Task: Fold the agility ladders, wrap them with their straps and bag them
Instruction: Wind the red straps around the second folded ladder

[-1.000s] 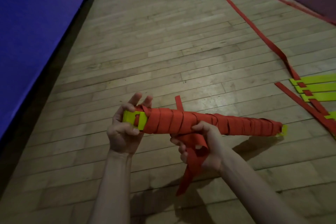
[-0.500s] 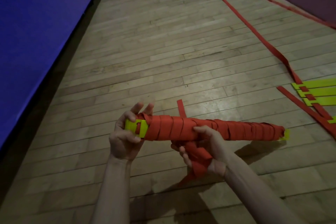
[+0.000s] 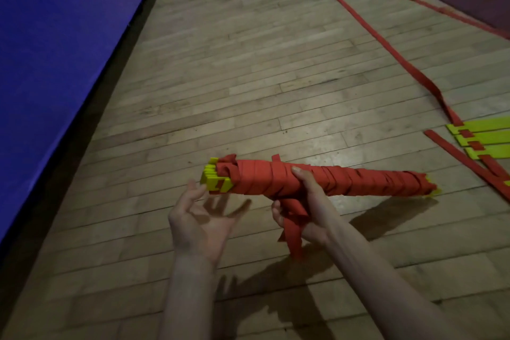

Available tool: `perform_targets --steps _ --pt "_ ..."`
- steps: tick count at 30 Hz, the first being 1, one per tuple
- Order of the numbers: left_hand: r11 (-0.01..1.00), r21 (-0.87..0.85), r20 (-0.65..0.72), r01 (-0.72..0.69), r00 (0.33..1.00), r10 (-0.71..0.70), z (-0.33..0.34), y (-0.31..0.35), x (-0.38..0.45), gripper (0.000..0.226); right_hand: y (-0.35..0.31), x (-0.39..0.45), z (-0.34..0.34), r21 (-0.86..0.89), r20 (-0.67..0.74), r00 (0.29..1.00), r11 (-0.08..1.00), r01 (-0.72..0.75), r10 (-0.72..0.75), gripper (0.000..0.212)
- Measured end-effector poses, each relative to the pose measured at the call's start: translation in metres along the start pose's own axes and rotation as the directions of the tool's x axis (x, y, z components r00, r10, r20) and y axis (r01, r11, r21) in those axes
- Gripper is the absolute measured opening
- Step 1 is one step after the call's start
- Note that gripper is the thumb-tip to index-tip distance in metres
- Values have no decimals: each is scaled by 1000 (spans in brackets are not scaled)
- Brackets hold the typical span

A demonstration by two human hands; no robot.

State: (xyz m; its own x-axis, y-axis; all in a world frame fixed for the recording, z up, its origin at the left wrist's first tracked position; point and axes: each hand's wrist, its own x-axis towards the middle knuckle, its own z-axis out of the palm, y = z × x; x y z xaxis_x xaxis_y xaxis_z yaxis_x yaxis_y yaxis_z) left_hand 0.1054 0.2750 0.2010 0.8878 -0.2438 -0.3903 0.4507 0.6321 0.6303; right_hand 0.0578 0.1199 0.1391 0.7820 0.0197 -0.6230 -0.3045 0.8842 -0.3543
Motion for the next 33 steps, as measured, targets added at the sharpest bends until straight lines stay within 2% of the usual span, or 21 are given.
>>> perform_targets --steps 2,4,6,7,8,10,11,13,15,16,19,24,28,30,33 --pt "997 27 -128 70 990 -66 8 -13 -7 66 7 3 -9 -80 53 999 997 -10 14 81" --pt "980 180 -270 81 962 -30 14 -23 -4 48 17 1 -20 -198 84 995 980 -28 45 74" --pt "966 231 -382 115 924 -18 11 -29 6 18 23 2 -27 -294 70 997 956 -14 36 62" --pt "968 216 -420 131 907 -30 10 -31 10 12 24 1 -29 -319 61 998 948 -14 35 58" --pt "963 262 -393 62 918 48 7 -33 15 13 22 1 -29 -343 54 998 939 -18 39 56" --pt "981 180 -375 -73 917 137 6 -36 26 19 16 3 -27 -368 59 997 929 -33 59 60" --pt "989 78 -315 -124 938 143 6 -39 26 24 13 2 -28 -360 65 995 932 -46 74 68" --pt "975 -10 -138 -224 966 221 5 -40 25 34 7 0 -32 -294 109 988 953 -77 113 90" --pt "962 24 48 -273 961 272 3 -39 22 55 4 1 -39 -190 157 978 976 -105 136 106" --pt "959 40 126 -280 954 273 2 -39 23 58 3 1 -43 -167 186 971 979 -117 148 109" --pt "964 48 244 -260 939 241 -6 -35 24 48 6 -2 -47 -196 236 960 975 -105 151 99" --pt "972 55 240 -227 948 208 -3 -30 23 54 17 -5 -54 -212 337 940 977 25 49 85" --pt "967 64 242 -246 944 224 -1 -27 21 54 15 -3 -62 -193 482 865 980 -52 141 57" --pt "967 55 252 -248 941 227 -1 -26 21 57 15 -1 -61 -221 486 855 972 -77 178 49" --pt "967 49 249 -252 940 232 -1 -25 23 60 15 -1 -52 -286 430 887 957 -43 168 39"
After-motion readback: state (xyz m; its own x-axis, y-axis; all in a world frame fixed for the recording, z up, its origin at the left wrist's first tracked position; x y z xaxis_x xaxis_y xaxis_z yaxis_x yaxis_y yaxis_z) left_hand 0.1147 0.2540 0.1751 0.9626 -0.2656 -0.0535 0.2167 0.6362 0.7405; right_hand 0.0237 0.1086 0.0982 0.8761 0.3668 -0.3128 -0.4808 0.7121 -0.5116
